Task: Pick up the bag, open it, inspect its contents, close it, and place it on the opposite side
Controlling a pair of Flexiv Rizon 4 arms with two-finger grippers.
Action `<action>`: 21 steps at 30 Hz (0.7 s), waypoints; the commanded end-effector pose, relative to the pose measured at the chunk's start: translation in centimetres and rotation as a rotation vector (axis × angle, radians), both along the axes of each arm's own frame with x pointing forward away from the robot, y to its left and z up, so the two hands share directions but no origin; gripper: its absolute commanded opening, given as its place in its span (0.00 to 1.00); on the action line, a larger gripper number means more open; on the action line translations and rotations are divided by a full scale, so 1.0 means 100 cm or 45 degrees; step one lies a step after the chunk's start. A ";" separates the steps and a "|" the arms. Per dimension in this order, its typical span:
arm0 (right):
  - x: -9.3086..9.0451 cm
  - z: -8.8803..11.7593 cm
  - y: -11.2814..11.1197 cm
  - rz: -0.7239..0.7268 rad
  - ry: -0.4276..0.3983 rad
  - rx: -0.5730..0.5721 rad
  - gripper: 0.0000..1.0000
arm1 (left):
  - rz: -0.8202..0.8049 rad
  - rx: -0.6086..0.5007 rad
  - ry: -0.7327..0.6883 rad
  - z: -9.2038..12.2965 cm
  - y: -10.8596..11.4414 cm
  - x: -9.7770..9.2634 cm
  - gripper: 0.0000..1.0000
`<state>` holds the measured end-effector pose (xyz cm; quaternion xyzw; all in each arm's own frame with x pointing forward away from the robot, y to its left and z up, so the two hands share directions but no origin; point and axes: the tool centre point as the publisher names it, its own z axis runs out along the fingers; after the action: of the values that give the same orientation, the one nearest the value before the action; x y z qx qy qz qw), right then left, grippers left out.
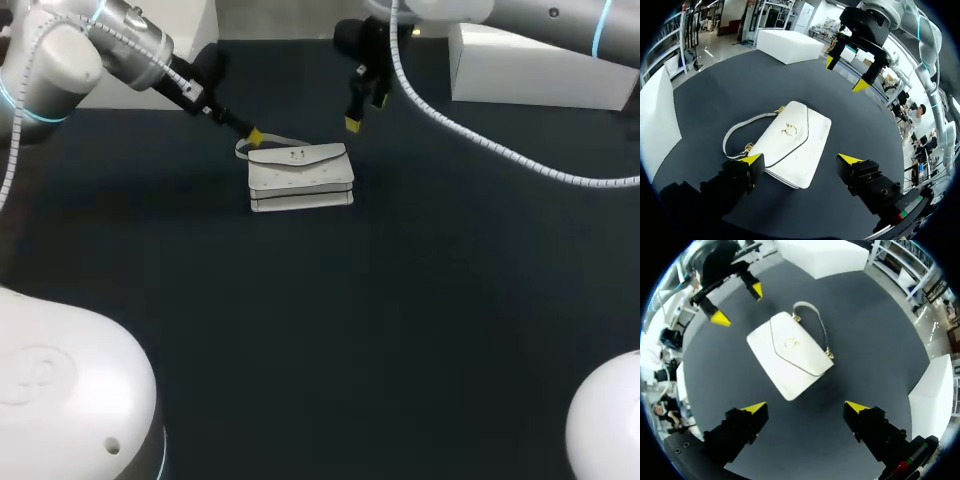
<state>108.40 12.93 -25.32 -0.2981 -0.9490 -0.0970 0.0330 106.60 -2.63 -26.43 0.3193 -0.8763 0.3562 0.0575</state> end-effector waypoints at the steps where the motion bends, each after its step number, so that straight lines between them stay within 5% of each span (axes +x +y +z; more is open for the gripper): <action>1: 0.005 -0.006 -0.008 -0.153 0.242 0.271 1.00 | 0.379 -0.064 0.099 -0.001 0.002 -0.008 1.00; 14: 0.005 -0.006 -0.008 -0.153 0.242 0.271 1.00 | 0.379 -0.064 0.099 -0.001 0.002 -0.008 1.00; 18: 0.016 -0.021 -0.003 -0.375 0.402 0.354 1.00 | 0.545 -0.226 0.393 -0.012 -0.005 0.004 1.00; 21: 0.017 -0.028 -0.001 -0.459 0.419 0.424 1.00 | 0.601 -0.294 0.551 -0.016 0.000 0.010 1.00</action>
<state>109.05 12.91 -27.15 -0.4341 -0.8659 -0.1792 0.1724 106.02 -3.00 -27.05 0.5233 -0.7578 0.3776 0.0969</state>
